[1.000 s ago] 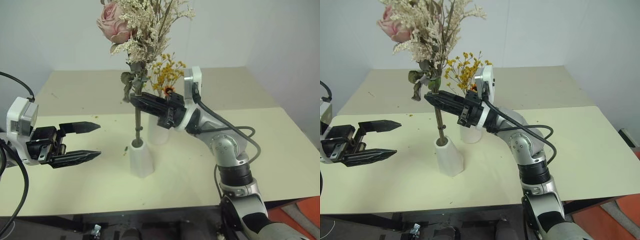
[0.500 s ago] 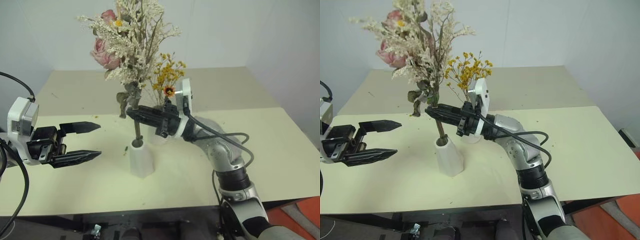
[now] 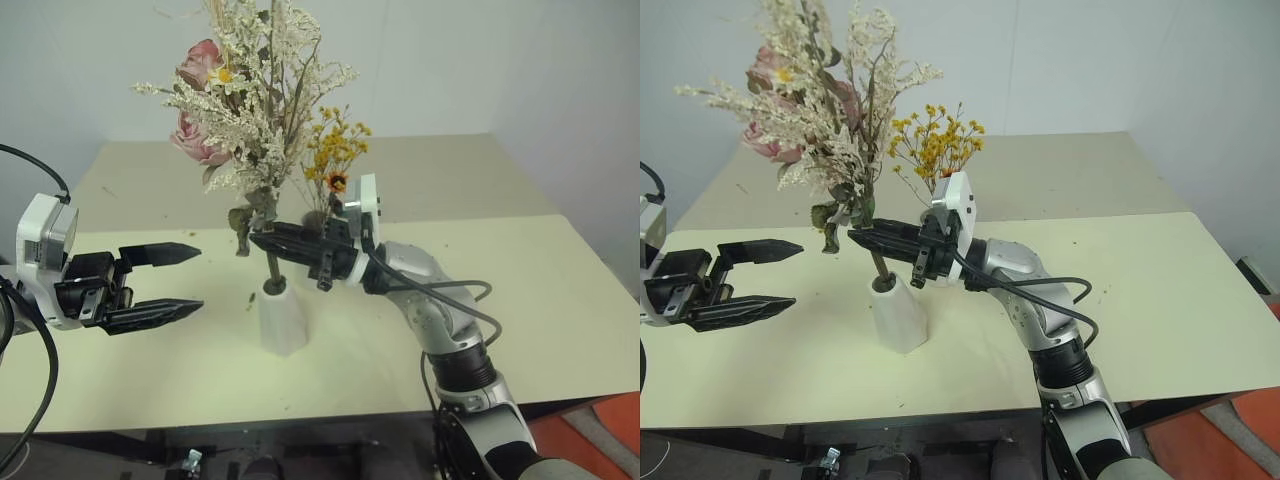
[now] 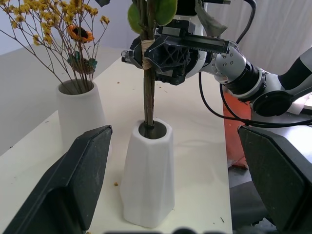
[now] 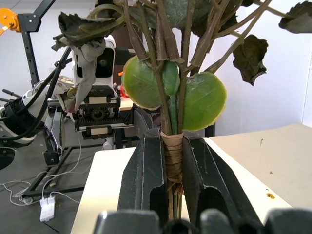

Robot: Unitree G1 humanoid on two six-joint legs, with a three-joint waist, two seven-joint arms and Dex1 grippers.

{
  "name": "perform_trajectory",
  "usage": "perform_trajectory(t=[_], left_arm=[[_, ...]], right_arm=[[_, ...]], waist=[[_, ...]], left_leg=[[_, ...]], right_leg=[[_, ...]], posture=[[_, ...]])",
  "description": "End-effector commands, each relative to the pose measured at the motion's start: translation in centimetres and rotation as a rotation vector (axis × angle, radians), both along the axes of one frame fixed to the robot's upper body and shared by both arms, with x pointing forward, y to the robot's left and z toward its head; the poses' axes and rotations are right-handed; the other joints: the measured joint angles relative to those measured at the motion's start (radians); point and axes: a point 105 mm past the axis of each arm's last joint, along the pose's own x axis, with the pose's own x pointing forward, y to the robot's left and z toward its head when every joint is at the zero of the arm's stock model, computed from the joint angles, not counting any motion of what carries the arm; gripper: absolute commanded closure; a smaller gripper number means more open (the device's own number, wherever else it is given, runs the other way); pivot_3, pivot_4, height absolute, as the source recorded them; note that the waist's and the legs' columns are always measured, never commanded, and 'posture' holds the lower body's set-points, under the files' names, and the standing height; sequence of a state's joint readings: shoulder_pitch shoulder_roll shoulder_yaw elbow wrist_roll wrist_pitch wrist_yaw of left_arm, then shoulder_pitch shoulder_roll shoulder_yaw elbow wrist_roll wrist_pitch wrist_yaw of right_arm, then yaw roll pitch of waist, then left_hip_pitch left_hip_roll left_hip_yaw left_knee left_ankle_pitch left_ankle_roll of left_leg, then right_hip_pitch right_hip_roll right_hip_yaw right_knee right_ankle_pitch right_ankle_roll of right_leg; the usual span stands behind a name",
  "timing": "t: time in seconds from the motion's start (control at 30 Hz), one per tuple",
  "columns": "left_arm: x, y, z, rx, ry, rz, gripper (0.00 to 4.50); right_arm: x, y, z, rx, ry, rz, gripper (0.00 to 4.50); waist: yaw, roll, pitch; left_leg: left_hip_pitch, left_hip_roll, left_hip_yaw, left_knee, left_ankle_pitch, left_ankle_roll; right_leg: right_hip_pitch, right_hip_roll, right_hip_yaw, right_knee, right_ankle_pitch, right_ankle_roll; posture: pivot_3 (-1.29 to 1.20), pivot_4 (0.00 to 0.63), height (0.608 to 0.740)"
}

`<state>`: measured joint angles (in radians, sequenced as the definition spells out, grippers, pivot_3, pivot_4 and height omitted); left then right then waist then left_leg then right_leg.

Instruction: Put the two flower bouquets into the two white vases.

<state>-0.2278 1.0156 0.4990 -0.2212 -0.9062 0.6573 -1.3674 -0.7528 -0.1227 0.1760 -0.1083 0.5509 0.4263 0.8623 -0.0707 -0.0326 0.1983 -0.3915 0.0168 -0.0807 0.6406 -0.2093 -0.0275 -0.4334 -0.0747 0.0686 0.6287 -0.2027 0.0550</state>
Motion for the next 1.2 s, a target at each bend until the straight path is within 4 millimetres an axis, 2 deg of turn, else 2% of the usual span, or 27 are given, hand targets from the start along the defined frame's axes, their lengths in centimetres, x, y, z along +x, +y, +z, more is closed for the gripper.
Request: perform_trajectory(t=[0.03, 0.4, 0.9, 1.2], left_arm=[[-0.2, -0.1, 0.8, 0.017, -0.04, -0.012, 0.0], [-0.1, -0.1, 0.9, 0.017, -0.041, -0.008, 0.0], [-0.3, -0.1, 0.9, 0.02, -0.033, -0.001, 0.0], [-0.2, 0.0, 1.1, 0.028, -0.03, -0.006, 0.0]], right_arm=[[-0.7, 0.3, 0.7, 0.012, -0.029, 0.015, 4.27], [-1.2, 0.5, 0.9, 0.017, -0.028, 0.033, 4.27], [-0.3, 0.7, -2.1, -0.044, 0.003, -0.001, 4.27], [-0.4, 0.1, -1.5, -0.033, -0.001, 0.013, 1.21]], waist=[[0.0, 0.0, 0.0], [0.0, 0.0, 0.0], [0.0, 0.0, 0.0], [0.0, 0.0, 0.0]], left_leg=[[0.0, 0.0, 0.0, 0.0, 0.0, 0.0], [0.0, 0.0, 0.0, 0.0, 0.0, 0.0], [0.0, 0.0, 0.0, 0.0, 0.0, 0.0], [-0.001, 0.0, 0.0, 0.0, 0.0, 0.0]], right_leg=[[0.0, 0.0, 0.0, 0.0, 0.0, 0.0], [0.0, 0.0, 0.0, 0.0, 0.0, 0.0], [0.0, 0.0, 0.0, 0.0, 0.0, 0.0], [-0.001, 0.0, 0.0, 0.0, 0.0, 0.0]], posture=[[0.0, 0.15, 0.74], [0.0, 0.15, 0.74], [0.0, 0.15, 0.74], [0.0, 0.15, 0.74]])
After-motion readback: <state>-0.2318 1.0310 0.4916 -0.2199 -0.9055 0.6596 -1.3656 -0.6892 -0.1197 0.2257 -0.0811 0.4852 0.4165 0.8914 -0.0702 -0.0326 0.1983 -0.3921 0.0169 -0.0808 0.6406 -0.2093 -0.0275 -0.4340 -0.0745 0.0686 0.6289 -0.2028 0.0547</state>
